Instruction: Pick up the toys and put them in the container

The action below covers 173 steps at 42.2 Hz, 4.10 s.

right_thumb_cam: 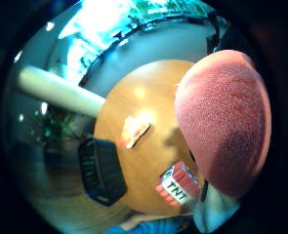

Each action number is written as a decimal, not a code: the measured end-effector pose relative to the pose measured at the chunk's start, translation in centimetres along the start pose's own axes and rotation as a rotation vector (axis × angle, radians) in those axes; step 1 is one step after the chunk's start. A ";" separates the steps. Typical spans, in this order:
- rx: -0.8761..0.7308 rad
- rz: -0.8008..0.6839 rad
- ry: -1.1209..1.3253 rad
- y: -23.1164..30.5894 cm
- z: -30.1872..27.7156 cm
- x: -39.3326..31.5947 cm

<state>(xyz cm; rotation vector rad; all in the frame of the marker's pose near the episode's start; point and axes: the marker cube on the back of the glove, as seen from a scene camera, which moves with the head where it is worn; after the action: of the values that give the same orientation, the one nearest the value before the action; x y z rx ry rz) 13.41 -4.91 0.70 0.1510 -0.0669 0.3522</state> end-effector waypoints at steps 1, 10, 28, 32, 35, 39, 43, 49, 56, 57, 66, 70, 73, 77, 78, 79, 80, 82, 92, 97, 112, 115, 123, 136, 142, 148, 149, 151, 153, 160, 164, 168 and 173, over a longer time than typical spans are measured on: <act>0.004 -0.003 -0.010 0.3 -0.7 -0.5; 0.041 0.032 0.067 2.3 -4.2 -4.2; 0.043 -0.166 -0.074 7.4 -6.5 -22.0; 0.039 -0.219 -0.015 9.0 -6.1 -25.9; 0.037 -0.252 -0.068 10.4 -6.0 -29.7; 0.027 -0.286 -0.066 11.8 -5.4 -32.7; 0.025 -0.323 -0.035 12.3 -4.3 -32.8; -0.006 -0.325 -0.066 12.1 -2.8 -28.5; -0.080 -0.364 -0.094 13.2 -1.3 -29.4; -0.085 -0.366 -0.094 13.3 -1.1 -29.4; -0.102 -0.429 -0.159 13.8 0.4 -29.6; -0.091 -0.420 -0.145 13.3 0.3 -29.5; -0.092 -0.406 -0.107 13.2 0.2 -31.9; -0.106 -0.159 0.019 11.4 0.7 -32.4; -0.111 -0.130 0.029 10.9 0.8 -31.8; -0.114 -0.122 0.028 10.5 0.9 -31.3; -0.116 -0.134 0.021 10.3 0.9 -30.8; -0.116 -0.198 0.014 10.0 1.1 -30.0; -0.167 -0.082 -0.003 6.2 4.3 -23.5; -0.206 -0.076 0.057 4.9 6.9 -20.2; -0.349 -0.151 0.152 2.8 16.0 -19.2; -0.369 -0.143 0.141 2.5 17.6 -19.9; -0.443 -0.179 0.217 2.1 21.5 -19.1; -0.481 -0.108 0.156 2.3 27.5 -20.4; -0.437 -0.143 -0.010 2.8 28.0 -21.0; -0.394 -0.149 -0.007 2.8 27.7 -20.9; -0.385 -0.155 -0.001 2.8 27.7 -20.7; -0.349 -0.155 0.006 2.8 27.6 -20.4; -0.292 -0.147 0.014 2.8 27.5 -19.8; -0.143 -0.077 0.285 2.4 26.7 -16.5; -0.153 -0.060 0.224 2.5 24.4 -16.2; -0.132 -0.042 0.180 2.2 20.6 -16.0; -0.072 -0.129 0.103 1.9 14.4 -16.3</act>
<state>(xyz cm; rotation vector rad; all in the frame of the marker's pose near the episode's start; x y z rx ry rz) -3.07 -10.91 13.69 0.0656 0.0316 0.2276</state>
